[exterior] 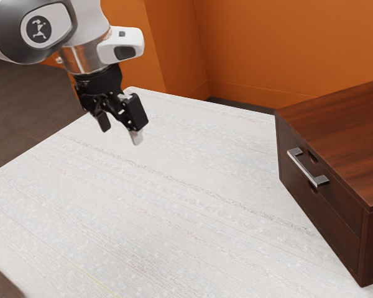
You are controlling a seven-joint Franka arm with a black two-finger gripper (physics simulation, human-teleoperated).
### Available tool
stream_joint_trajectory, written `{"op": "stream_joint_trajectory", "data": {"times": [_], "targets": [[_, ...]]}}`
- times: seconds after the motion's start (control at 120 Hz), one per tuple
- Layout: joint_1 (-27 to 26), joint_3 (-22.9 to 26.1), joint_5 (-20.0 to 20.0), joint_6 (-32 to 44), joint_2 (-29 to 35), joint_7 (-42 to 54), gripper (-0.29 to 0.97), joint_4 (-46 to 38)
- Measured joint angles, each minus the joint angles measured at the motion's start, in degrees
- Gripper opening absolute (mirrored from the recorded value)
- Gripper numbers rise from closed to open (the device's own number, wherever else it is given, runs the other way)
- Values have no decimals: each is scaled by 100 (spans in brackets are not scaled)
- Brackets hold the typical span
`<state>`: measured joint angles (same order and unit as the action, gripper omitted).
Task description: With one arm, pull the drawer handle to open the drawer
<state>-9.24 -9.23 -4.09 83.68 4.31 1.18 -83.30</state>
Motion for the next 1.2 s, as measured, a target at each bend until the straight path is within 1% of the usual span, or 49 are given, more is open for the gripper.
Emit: {"op": "stream_joint_trajectory", "data": {"times": [0.2,0.367,0.408,0.5,0.567,0.675,0.767,0.808,0.892,0.992,1.067,1.133,1.2], "targets": [[40,62,34,-91,24,-151,68,11],[33,54,126,-346,84,-240,68,132],[42,73,104,-303,392,-258,68,-238],[62,207,-37,96,1572,-286,68,-1737],[61,247,-148,403,2213,-307,68,-2643],[7,257,-228,656,2977,-355,68,-3602],[-380,158,-208,822,3470,-467,68,-4319],[-563,106,-203,888,3684,-525,68,-4567],[-957,-161,-215,927,3936,-626,68,-4972],[-1131,-344,-326,935,4059,-460,68,-5120],[-1157,-403,-543,931,4121,21,68,-5146],[-1168,-454,-786,964,4159,570,68,-5160],[-1179,-501,-930,1081,4166,1210,68,-5164]]}}
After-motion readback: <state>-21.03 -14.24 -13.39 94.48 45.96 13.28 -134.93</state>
